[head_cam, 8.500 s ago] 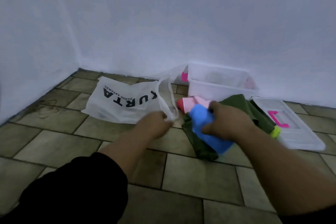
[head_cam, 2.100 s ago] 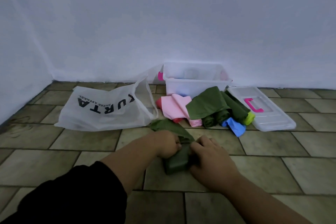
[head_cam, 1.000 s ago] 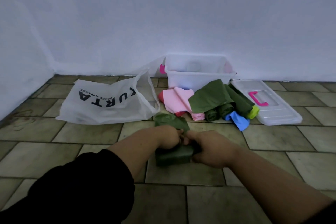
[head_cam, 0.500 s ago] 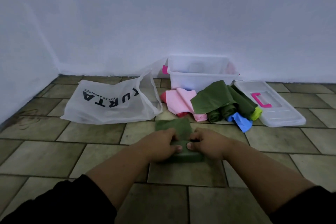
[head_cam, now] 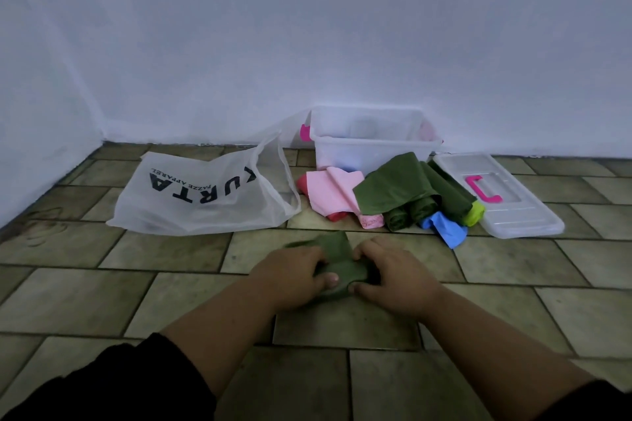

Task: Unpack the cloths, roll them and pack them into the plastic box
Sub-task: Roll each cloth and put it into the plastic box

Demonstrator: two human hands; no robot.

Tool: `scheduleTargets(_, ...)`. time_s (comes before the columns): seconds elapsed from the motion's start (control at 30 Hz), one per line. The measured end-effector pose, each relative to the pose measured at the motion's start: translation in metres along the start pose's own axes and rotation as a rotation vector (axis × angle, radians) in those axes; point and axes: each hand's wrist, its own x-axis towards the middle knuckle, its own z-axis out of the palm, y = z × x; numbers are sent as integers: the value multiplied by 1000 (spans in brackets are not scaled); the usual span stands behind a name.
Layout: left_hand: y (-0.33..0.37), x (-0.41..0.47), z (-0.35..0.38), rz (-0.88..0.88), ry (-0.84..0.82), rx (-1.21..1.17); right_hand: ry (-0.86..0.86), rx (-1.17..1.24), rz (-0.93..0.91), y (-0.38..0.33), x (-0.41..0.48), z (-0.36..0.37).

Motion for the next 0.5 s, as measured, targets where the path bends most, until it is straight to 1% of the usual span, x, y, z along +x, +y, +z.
scheduleTargets(0.07, -1, 0, 2, 60, 60, 145, -16, -26, 4, 1, 1, -4)
scheduleTargets(0.1, -1, -1, 4, 97, 88, 176, -15, -46, 0, 0, 4, -5)
scheduleTargets(0.2, 0, -5, 10, 157, 152, 163, -30, -79, -19, -3, 12, -9)
scheduleTargets(0.27, -2, -3, 9, 104, 168, 100, -32, -76, -42, -2, 13, -9)
scheduleTargets(0.37, -6, 7, -1, -1, 100, 29, -26, -42, -42, -1, 10, -5)
scheduleTargets(0.5, -10, 23, -16, -105, -108, 45, -81, -83, -31, -3, 16, 0)
